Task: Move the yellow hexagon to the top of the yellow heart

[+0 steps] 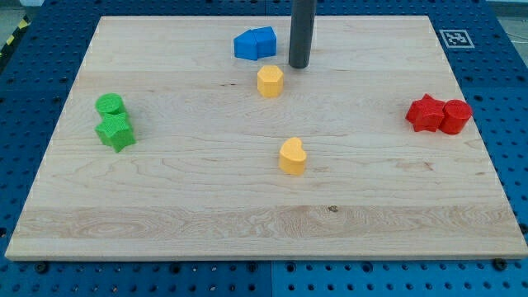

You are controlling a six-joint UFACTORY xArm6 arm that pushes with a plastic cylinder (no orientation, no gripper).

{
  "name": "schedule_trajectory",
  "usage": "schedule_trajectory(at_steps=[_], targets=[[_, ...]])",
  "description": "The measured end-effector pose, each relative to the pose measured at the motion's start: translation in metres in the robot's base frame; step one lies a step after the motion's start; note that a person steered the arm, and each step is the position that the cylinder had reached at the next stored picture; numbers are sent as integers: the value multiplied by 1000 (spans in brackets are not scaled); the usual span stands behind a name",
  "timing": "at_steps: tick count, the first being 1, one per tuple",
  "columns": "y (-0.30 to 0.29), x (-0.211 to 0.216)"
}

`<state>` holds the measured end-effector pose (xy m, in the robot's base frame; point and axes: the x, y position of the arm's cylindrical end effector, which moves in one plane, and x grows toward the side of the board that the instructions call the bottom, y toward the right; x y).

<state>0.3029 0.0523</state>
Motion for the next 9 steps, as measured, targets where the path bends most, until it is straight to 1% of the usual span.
schedule_trajectory(at_steps=[1,2,3,4,5,6,7,8,9], targets=[[-32,9],[-49,43],[-44,90],[-42,113],[-47,85],[-71,78],[-89,113],[-85,139],[-65,149]])
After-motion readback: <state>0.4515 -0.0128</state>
